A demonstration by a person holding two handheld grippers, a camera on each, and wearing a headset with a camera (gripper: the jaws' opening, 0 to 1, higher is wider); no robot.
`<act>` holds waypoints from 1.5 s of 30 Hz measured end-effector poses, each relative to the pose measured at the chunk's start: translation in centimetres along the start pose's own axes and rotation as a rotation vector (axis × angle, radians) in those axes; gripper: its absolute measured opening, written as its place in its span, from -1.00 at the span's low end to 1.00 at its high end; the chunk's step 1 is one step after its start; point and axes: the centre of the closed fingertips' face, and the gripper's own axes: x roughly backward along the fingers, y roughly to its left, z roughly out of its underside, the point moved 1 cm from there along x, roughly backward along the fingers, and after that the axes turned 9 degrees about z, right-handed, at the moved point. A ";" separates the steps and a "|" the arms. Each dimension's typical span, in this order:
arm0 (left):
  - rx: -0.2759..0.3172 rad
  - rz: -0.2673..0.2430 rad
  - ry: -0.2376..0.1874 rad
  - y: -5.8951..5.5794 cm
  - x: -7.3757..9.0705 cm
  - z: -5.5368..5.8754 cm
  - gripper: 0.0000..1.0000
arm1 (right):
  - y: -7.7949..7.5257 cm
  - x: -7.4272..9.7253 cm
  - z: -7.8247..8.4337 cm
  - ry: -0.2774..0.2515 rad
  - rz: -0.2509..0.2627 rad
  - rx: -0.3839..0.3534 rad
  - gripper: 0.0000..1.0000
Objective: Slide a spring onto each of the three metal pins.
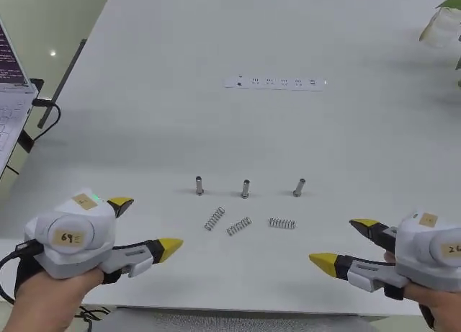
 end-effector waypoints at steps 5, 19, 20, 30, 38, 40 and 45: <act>-0.057 0.022 0.033 -0.1 -1.1 -0.3 0.27 | -0.1 -0.1 -0.2 -0.004 0.000 0.004 0.33; -0.106 0.108 0.091 -0.5 -5.4 -0.2 0.24 | -0.3 0.2 0.0 -0.004 0.016 -0.008 0.33; -0.109 0.115 0.095 -0.6 -5.6 -0.2 0.23 | -0.3 0.2 0.1 -0.003 0.018 -0.009 0.33; -0.129 0.163 0.134 -1.1 -8.5 0.6 0.14 | -0.6 0.5 0.4 0.000 0.029 -0.017 0.32; -0.120 0.183 0.162 -1.1 -10.3 1.7 0.14 | -0.6 0.7 0.7 0.003 0.033 -0.026 0.31; -0.125 0.187 0.175 -1.3 -10.6 1.9 0.14 | -0.6 0.7 0.7 0.005 0.033 -0.026 0.31; -0.115 0.200 0.189 -1.4 -11.5 2.4 0.15 | -0.7 0.9 0.9 0.006 0.037 -0.032 0.31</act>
